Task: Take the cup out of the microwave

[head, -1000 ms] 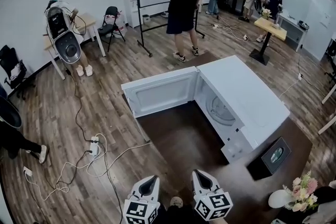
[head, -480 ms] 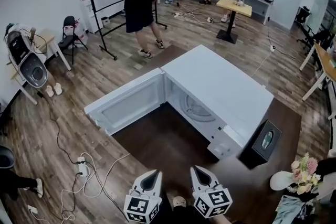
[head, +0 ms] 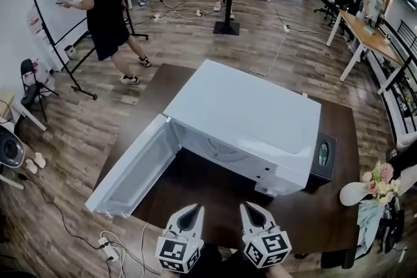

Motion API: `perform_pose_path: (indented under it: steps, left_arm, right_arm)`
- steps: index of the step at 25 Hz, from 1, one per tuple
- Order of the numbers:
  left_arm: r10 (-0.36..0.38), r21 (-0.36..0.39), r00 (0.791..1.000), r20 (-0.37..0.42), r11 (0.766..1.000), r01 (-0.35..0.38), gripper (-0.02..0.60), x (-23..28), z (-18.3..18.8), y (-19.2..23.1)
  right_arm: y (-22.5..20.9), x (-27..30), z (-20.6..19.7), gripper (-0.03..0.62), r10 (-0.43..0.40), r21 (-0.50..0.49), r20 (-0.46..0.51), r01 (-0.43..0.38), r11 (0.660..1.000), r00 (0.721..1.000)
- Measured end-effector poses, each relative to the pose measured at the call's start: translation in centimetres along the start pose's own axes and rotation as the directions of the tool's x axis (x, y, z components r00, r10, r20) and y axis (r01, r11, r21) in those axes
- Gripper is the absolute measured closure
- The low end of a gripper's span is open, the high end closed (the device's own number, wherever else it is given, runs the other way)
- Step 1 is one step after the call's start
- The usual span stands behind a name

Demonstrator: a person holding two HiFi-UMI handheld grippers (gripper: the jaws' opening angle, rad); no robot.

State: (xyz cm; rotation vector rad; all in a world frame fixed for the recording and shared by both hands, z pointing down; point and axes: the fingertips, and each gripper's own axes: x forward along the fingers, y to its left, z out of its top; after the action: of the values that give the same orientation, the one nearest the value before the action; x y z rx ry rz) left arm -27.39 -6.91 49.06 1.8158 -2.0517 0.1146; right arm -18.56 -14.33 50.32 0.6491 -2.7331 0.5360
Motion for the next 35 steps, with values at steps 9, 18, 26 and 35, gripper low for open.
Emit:
perform_pose_path:
  steps: [9, 18, 26, 35]
  left_arm:
    - [-0.248, 0.05, 0.967, -0.057, 0.967, 0.251, 0.574, 3.9, 0.7, 1.7]
    - [-0.357, 0.1, 0.929, -0.095, 0.925, 0.366, 0.574, 5.7, 1.2, 1.8]
    - [-0.298, 0.127, 0.952, -0.071, 0.944, 0.305, 0.574, 8.8, 2.1, 3.1]
    - [-0.276, 0.144, 0.961, -0.028, 0.95, 0.277, 0.454, 13.0, 3.7, 3.6]
  right_arm:
    - [0.0, 0.6, 0.5, 0.602, -0.234, 0.063, 0.057, 0.231, 0.971, 0.97]
    - [0.4, -0.3, -0.3, 0.602, -0.386, 0.109, 0.079, 0.377, 0.92, 0.919]
    - [-0.3, 0.1, -0.1, 0.602, -0.429, 0.116, 0.087, 0.418, 0.901, 0.899]
    - [-1.5, 0.8, 0.0, 0.602, -0.46, 0.116, 0.074, 0.451, 0.885, 0.885]
